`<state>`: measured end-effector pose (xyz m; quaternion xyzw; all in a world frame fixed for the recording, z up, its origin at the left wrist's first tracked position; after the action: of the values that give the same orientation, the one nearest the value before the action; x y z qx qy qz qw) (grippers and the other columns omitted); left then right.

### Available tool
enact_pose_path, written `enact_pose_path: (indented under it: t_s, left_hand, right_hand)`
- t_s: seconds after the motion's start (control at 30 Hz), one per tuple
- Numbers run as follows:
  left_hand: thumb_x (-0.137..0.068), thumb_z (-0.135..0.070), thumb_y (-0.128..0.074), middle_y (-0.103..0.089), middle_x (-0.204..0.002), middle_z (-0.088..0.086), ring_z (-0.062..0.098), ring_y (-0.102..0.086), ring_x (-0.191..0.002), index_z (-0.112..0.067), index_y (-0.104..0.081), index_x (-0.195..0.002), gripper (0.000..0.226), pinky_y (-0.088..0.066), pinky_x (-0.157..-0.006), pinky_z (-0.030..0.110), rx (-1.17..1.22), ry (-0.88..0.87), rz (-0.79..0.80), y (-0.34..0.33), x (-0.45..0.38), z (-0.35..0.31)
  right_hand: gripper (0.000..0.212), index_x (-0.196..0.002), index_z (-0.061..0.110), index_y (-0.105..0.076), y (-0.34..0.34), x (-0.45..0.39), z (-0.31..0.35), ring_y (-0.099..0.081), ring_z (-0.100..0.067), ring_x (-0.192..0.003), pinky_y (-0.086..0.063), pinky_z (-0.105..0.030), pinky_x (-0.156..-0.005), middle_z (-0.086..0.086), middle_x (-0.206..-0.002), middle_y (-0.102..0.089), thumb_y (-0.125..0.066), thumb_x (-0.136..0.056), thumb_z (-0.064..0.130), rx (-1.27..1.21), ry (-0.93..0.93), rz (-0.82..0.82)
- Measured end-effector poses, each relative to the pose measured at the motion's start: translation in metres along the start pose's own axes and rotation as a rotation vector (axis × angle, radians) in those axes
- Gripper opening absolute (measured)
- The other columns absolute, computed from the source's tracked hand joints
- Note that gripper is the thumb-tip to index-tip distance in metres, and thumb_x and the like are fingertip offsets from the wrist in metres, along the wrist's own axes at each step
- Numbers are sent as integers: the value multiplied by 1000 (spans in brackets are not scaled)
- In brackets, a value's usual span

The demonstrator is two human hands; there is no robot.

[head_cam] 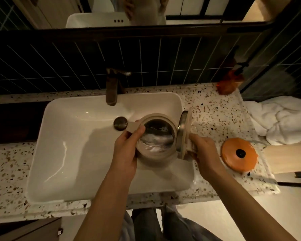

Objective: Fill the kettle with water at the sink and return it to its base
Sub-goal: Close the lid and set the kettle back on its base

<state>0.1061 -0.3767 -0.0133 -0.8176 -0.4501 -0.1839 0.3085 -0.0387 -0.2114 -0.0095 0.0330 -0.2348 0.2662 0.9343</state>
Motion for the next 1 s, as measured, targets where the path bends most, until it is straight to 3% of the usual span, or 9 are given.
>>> enact_pose_path:
  t_s: [0.1,0.2,0.33,0.57,0.63,0.73,0.87,0.93,1.0]
  left_hand:
    - [-70,-23,-74,-76,-107,7,19,-71,-100,-9,-70,-115,47,-56,-80,28,4,-24,18,-24,20,12]
    - [-67,-26,-75,-77,-104,6,19,-72,-96,-12,-71,-113,48,-58,-70,25,-5,-13,43,-43,37,28]
    - [-75,-25,-73,-76,-106,5,19,-71,-99,-15,-69,-116,43,-56,-80,30,-29,4,58,-61,56,52]
    - [-79,-20,-70,-73,-113,13,27,-69,-105,-9,-68,-119,41,-51,-93,40,-44,7,36,-73,77,73]
    - [-85,-17,-66,-74,-112,11,26,-69,-105,-12,-69,-117,32,-52,-92,39,-80,-23,35,-74,78,72]
    - [-90,-18,-64,-75,-109,5,19,-68,-106,-15,-68,-117,28,-51,-90,33,-197,-103,47,-76,79,67]
    - [-89,-32,-65,-66,-103,-8,-2,-64,-94,-30,-50,-134,48,-48,-69,10,-471,-237,21,-74,81,53]
    - [-86,-38,-67,-60,-113,-6,5,-58,-105,-35,-41,-140,60,-42,-77,11,-621,-301,-13,-73,84,46]
    - [-86,-37,-68,-56,-125,-11,5,-50,-118,-34,-37,-143,65,-36,-88,13,-731,-415,-18,-78,90,35]
  right_hand:
    - [28,-77,-9,-62,30,17,10,-52,-22,-53,-50,-27,-47,-19,-66,-48,-54,-88,15,-3,17,-22]
    - [17,-77,2,-59,60,31,13,-46,-16,-48,-45,-24,-43,-15,-62,-43,-55,-88,14,5,33,-62]
    - [33,-55,8,-50,95,44,1,-48,-8,-39,-42,-19,-38,-3,-47,-45,-56,-87,11,-43,17,-92]
    - [43,-47,11,-53,117,61,-17,-50,-5,-35,-44,-16,-38,5,-39,-48,-54,-90,9,-56,18,-52]
    - [39,-51,7,-57,118,64,-16,-54,-7,-39,-48,-19,-42,0,-44,-51,-54,-90,11,-54,24,-42]
    - [36,-67,-14,-58,116,68,-14,-60,-15,-50,-53,-25,-49,-17,-61,-54,-54,-91,14,-39,16,-23]
    - [41,-83,-26,-53,117,71,-11,-62,-23,-56,-55,-25,-50,-25,-73,-54,-52,-93,14,26,16,-31]
    - [44,-82,-28,-49,121,72,-9,-59,-39,-64,-57,-36,-51,-30,-74,-52,-52,-92,15,68,12,-62]
    - [49,-81,-28,-46,123,74,-7,-53,-59,-74,-54,-56,-65,-45,-77,-48,-52,-92,19,139,13,-86]
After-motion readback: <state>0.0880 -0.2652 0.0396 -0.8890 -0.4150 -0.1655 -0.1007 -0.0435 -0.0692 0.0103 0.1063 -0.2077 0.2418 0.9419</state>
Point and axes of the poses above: each hand's wrist, its own x-axis away from the middle knuckle, its own y-axis out of the back of the hand, z = x × y, the point moved 9 cm from there along -x, towards the middle knuckle
